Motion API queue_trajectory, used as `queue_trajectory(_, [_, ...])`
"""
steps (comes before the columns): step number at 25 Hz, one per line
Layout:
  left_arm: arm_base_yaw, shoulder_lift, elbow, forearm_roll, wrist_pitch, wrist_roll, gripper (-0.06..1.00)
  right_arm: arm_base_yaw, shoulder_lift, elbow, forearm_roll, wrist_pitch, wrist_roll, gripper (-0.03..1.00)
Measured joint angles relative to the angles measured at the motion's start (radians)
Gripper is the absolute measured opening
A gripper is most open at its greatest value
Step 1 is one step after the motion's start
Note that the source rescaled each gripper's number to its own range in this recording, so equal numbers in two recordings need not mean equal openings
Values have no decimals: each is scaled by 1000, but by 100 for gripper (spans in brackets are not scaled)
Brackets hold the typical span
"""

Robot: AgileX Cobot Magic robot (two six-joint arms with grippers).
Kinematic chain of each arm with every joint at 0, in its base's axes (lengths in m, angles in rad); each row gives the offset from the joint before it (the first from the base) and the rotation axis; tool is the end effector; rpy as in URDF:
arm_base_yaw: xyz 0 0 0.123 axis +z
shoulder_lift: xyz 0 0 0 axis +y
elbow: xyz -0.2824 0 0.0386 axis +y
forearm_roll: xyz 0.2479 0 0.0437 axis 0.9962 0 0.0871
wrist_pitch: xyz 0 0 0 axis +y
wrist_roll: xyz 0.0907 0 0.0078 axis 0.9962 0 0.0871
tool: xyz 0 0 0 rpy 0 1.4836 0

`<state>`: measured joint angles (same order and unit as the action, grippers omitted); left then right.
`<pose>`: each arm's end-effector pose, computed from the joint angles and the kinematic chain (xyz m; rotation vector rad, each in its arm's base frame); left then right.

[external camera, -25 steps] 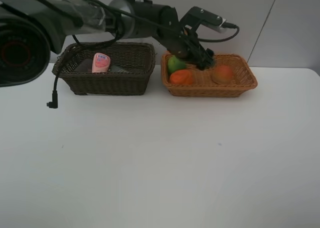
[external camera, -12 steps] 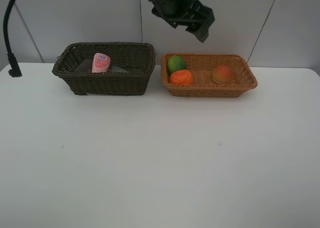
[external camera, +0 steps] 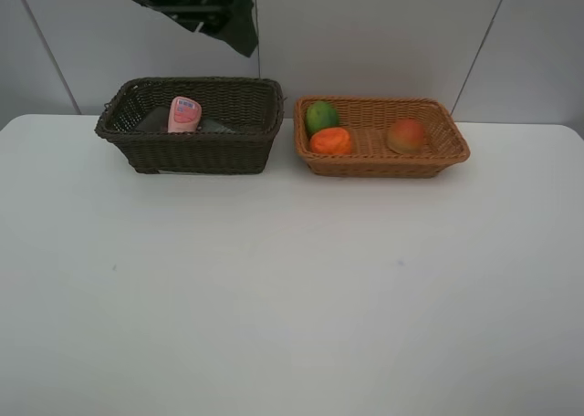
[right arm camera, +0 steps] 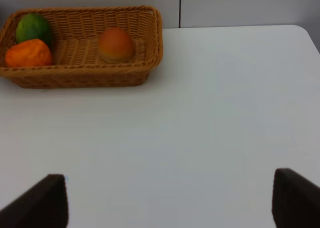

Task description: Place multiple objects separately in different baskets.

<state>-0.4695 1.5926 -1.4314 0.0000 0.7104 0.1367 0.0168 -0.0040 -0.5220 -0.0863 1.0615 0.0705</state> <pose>0.3218 -0.1632 0.3434 0.7047 2.2535 -0.1622 -0.0082 -0.0070 0.2834 0.0595 2.0156 -0.0473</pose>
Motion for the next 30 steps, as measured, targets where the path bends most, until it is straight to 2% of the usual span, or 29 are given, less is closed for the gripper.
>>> queue_trajectory(6, [178,-304,302,5,-12,-21,100,0,0,0,0,0,0,88])
queue_trajectory(10, [304,-494,452,-7,10,-21,100,0,0,0,0,0,0,88])
queue_trajectory(15, [447,-753,585,-24,91,-22,100,0,0,0,0,0,0,88])
queue_trajectory(21, [607,-1082,685,-90,202,-22,100,0,0,0,0,0,0,88])
queue_trajectory(24, [650,-1216,720,-119,254,-27,100,0,0,0,0,0,0,88])
queue_trajectory(30, [653,-1352,782,-163,320,-71,100,0,0,0,0,0,0,88])
